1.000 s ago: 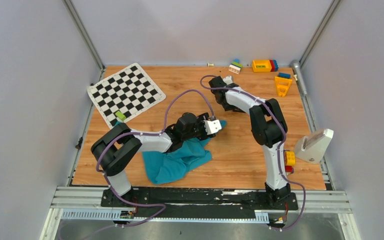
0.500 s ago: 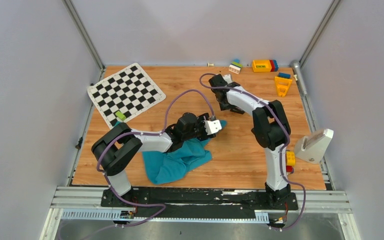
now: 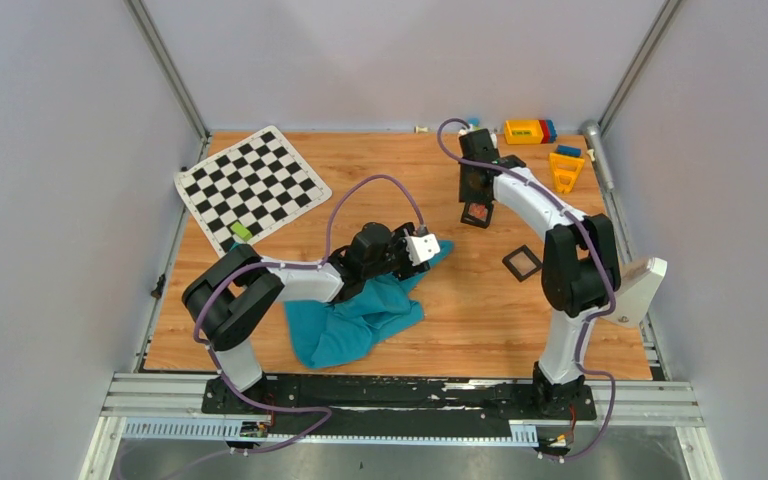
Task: Remove the brooch from the garment
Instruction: Close the brooch box at the center of the board.
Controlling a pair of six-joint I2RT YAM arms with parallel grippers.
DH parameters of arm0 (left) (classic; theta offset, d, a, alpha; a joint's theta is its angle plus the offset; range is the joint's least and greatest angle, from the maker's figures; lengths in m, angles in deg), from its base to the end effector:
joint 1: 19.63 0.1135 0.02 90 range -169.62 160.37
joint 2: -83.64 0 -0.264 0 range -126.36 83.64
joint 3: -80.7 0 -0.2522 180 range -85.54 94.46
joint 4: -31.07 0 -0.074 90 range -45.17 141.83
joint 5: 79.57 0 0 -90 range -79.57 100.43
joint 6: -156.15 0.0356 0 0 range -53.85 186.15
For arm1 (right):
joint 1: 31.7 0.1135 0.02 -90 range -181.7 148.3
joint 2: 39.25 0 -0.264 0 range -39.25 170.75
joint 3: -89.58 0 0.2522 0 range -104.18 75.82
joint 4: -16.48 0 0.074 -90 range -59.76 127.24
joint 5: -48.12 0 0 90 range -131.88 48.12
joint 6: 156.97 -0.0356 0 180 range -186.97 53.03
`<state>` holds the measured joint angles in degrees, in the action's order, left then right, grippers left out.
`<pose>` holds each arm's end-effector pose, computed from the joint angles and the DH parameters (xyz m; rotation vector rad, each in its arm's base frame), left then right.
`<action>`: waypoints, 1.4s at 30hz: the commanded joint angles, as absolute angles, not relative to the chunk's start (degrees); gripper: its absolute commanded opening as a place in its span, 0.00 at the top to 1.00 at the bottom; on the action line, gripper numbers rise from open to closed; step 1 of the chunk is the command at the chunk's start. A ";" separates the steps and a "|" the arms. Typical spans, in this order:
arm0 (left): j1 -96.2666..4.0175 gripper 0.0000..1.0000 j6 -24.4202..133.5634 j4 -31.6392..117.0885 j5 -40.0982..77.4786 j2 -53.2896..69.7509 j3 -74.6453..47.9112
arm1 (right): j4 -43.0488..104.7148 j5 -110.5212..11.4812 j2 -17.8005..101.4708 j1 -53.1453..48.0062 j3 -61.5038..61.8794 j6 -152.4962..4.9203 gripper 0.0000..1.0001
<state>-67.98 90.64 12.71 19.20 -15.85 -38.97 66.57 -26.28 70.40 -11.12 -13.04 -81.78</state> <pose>0.2360 -0.2735 0.1759 1.2408 1.5080 -0.4244 0.3946 0.1379 0.2403 -0.0250 2.5159 -0.1026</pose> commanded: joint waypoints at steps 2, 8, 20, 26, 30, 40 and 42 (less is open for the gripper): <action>-67.79 0.33 89.17 11.02 20.40 -15.41 -36.98 | 62.37 -35.39 68.63 -14.92 -10.94 -85.26 0.73; -67.72 0.33 88.59 11.67 20.41 -15.59 -36.59 | 60.49 -39.36 70.19 -16.38 -10.35 -85.69 0.75; -67.70 0.33 88.43 11.82 20.60 -15.97 -36.37 | 60.61 -37.57 74.60 -16.50 -11.56 -85.96 0.82; -67.68 0.33 88.57 12.10 20.65 -16.16 -36.23 | 60.33 -38.20 76.59 -16.51 -11.75 -86.05 0.86; -67.62 0.33 88.64 12.21 20.63 -16.33 -36.16 | 60.30 -38.52 77.19 -16.52 -12.24 -86.00 0.90; -67.57 0.33 88.28 12.67 20.63 -16.28 -35.89 | 60.82 -38.21 75.13 -16.47 -12.14 -85.78 0.80; -67.59 0.33 87.89 12.71 20.55 -15.92 -35.84 | 61.52 -37.77 72.87 -16.49 -11.87 -85.78 0.74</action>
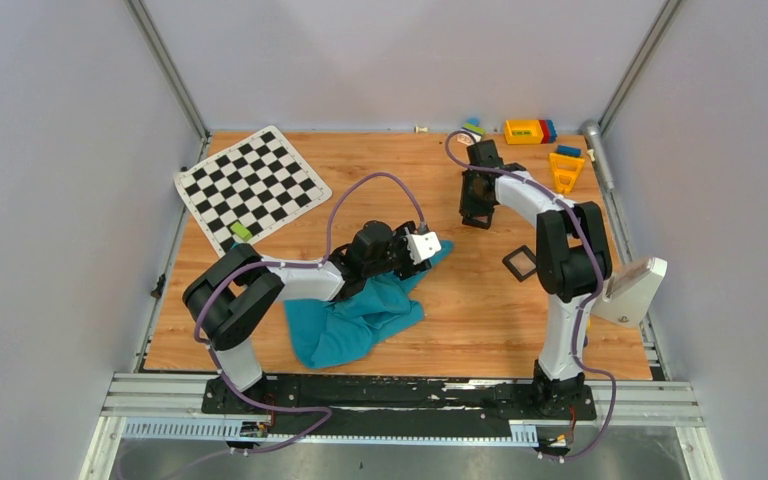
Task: Remove the brooch from the garment
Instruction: Close the brooch box at the center of the board.
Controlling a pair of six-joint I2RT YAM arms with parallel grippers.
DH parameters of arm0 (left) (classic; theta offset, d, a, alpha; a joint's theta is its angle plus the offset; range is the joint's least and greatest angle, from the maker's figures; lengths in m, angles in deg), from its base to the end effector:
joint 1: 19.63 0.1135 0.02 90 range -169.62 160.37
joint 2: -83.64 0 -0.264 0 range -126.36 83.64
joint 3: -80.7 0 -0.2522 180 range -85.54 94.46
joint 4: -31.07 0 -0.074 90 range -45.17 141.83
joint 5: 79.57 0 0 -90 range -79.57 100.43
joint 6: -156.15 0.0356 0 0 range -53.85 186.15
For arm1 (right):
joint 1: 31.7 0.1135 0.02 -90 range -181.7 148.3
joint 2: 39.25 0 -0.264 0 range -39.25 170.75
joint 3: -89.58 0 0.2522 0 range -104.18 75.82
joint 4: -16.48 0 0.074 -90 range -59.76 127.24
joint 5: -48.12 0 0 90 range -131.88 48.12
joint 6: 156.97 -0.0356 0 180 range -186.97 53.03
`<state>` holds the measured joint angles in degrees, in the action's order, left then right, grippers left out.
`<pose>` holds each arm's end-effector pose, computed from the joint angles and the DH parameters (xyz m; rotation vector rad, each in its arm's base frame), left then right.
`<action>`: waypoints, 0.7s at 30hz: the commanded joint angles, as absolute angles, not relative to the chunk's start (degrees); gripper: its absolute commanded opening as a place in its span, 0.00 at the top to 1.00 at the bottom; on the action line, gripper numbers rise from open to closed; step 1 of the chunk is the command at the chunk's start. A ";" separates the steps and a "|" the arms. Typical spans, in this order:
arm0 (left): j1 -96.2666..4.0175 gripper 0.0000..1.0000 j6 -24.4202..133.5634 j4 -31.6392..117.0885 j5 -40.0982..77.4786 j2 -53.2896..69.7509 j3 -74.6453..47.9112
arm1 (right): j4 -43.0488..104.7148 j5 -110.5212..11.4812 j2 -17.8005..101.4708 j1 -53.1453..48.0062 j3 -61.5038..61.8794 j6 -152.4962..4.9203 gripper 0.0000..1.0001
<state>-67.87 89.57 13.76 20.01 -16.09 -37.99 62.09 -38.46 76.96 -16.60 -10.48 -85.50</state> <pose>0.2380 -0.2755 0.1777 1.2368 1.5209 -0.4486 0.4164 0.1101 0.1837 0.0992 2.6487 0.1171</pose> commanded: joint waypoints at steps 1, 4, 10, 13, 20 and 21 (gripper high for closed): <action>-67.60 0.33 87.45 13.00 20.50 -15.54 -35.77 | 61.97 -37.44 71.42 -16.45 -11.45 -85.78 0.70; -67.59 0.32 86.27 15.03 19.70 -13.96 -34.61 | 62.34 -36.14 65.05 -16.38 -7.91 -86.33 0.48; -67.57 0.24 78.68 33.89 12.03 -9.73 -25.14 | 62.13 -33.40 52.34 -16.85 5.42 -90.75 0.00; -67.58 0.07 70.72 44.77 8.97 -8.33 -19.34 | 63.35 -31.94 46.12 -18.31 11.35 -96.34 0.00; -67.61 0.00 54.83 60.45 3.04 4.01 -23.26 | 61.09 -45.76 31.66 -14.82 23.84 -95.23 0.00; -67.61 0.00 53.73 61.43 2.67 5.46 -25.34 | 60.10 -48.90 29.50 -13.34 25.33 -94.02 0.00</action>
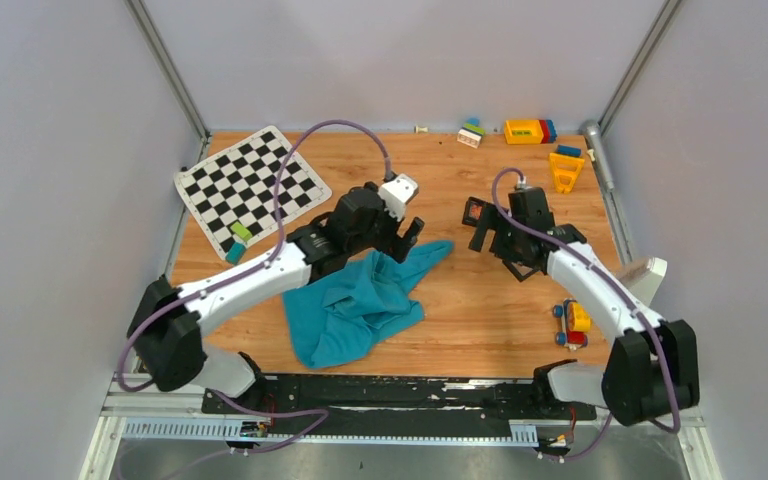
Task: Remove the brooch from the garment
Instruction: Close the brooch box at the center of the board, then flatten out the clothes at the center of the board.
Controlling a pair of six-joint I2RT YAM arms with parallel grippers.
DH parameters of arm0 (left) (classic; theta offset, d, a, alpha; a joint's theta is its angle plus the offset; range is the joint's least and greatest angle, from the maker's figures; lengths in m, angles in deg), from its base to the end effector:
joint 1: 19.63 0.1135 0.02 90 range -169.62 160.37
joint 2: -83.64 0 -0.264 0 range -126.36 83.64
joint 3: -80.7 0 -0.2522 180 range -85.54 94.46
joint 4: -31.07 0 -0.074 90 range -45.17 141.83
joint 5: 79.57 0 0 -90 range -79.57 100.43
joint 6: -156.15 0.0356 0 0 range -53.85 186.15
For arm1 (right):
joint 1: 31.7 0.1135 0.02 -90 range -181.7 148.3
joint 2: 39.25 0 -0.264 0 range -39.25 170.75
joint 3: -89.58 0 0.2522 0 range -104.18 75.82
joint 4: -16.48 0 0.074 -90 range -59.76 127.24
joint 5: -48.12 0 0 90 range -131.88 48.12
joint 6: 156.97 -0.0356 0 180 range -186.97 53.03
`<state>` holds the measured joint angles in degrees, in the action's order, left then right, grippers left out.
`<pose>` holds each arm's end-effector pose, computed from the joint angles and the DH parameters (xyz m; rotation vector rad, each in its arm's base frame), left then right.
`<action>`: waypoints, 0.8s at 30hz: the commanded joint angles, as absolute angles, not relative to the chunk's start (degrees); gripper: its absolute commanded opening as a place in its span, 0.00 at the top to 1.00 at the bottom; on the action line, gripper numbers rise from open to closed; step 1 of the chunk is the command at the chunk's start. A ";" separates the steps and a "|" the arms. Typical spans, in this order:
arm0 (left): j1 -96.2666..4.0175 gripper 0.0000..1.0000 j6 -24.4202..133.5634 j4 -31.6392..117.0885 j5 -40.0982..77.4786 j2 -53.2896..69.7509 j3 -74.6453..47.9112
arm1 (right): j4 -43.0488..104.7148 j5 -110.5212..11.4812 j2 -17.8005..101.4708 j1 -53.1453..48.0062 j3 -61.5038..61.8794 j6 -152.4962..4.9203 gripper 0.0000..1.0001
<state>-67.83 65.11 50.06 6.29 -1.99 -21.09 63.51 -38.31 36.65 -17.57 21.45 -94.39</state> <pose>0.2339 -0.2578 0.2955 0.7825 1.9082 -0.4647 0.2611 0.0634 0.2459 0.3186 2.5178 0.2116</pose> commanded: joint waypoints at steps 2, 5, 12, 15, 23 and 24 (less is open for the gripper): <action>-67.59 0.00 50.72 64.92 2.18 12.60 -29.07 | 57.12 -54.83 25.20 -10.44 29.33 -93.08 0.00; -67.53 0.01 45.79 67.43 0.50 20.38 -36.01 | 51.71 -59.25 22.50 -4.92 33.07 -93.91 0.05; -67.43 0.17 41.11 73.86 0.27 36.22 -43.08 | 41.49 -61.58 28.45 15.34 33.49 -88.61 0.16; -66.98 0.15 42.07 72.14 1.69 39.93 -46.74 | 36.29 -57.46 31.95 21.58 34.04 -83.84 0.16; -60.97 0.30 40.35 68.36 8.98 37.31 -48.49 | 34.15 -49.36 44.74 24.74 27.55 -82.91 0.35; -60.11 0.33 39.86 68.37 9.22 37.18 -48.92 | 34.11 -48.44 45.60 24.95 26.96 -82.93 0.40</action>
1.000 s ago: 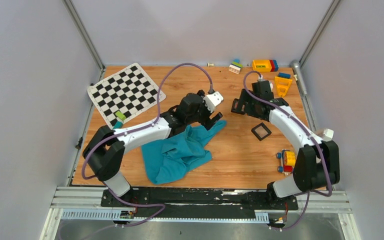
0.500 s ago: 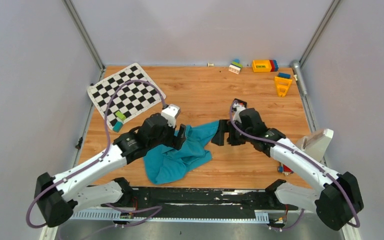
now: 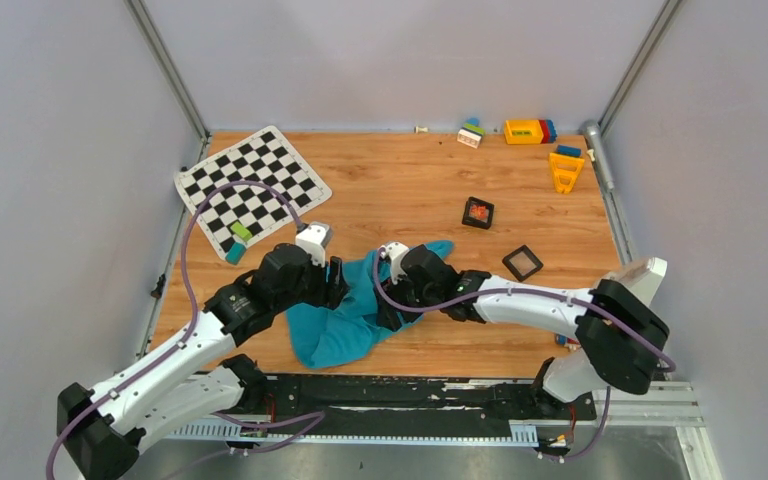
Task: Remove the brooch from the garment
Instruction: Flatten out the clothes at the center of the board.
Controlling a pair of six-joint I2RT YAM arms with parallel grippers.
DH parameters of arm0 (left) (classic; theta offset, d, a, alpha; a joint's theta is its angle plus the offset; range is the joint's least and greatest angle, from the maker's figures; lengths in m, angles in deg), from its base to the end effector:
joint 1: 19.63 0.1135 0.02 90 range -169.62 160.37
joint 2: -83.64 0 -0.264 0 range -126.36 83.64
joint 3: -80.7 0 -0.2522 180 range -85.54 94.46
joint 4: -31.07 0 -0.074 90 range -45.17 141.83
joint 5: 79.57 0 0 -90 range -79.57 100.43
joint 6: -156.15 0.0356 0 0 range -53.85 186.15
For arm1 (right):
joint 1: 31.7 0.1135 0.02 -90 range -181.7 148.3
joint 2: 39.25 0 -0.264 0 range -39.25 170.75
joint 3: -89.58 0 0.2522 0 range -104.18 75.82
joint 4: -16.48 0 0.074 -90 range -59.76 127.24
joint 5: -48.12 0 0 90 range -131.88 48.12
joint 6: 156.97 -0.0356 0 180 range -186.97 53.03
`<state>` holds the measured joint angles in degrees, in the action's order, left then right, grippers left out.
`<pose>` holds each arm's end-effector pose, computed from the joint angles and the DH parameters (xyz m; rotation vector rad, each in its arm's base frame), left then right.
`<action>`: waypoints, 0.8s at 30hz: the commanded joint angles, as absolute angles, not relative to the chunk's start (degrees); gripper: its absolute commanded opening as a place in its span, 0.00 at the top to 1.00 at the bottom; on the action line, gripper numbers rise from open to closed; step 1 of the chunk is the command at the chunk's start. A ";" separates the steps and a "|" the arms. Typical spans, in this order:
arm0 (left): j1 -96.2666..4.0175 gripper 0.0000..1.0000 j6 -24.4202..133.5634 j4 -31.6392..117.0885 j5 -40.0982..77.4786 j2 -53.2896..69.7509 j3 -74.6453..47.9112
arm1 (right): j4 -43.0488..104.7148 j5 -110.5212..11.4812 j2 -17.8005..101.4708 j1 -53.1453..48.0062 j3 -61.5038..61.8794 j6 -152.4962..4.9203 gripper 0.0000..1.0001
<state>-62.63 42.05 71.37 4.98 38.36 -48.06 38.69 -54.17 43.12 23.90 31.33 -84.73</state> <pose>0.1306 -0.1172 0.2655 0.3098 2.2014 -0.5602 0.1577 0.2438 0.1934 -0.9234 2.3575 0.8239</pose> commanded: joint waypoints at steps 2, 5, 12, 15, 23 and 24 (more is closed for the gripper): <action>-59.18 0.36 39.04 68.29 9.33 37.48 -49.91 | 33.96 -46.23 45.99 25.29 26.25 -83.38 0.65; -58.20 0.40 36.94 67.32 8.99 39.75 -51.81 | 33.70 -44.19 41.92 25.29 26.81 -84.34 0.96; -57.17 0.41 34.36 66.01 8.73 41.72 -55.11 | 44.30 -38.92 26.50 20.52 19.80 -84.40 1.00; -57.15 0.38 34.26 65.50 9.60 41.32 -55.30 | 51.31 -41.86 24.87 16.72 12.59 -85.03 1.00; -57.17 0.25 33.75 62.84 15.82 35.91 -57.59 | 66.46 -44.92 28.42 10.43 -1.74 -86.14 1.00; -57.18 0.24 33.60 61.37 17.03 34.68 -57.81 | 66.94 -44.79 28.31 10.03 -1.86 -86.21 1.00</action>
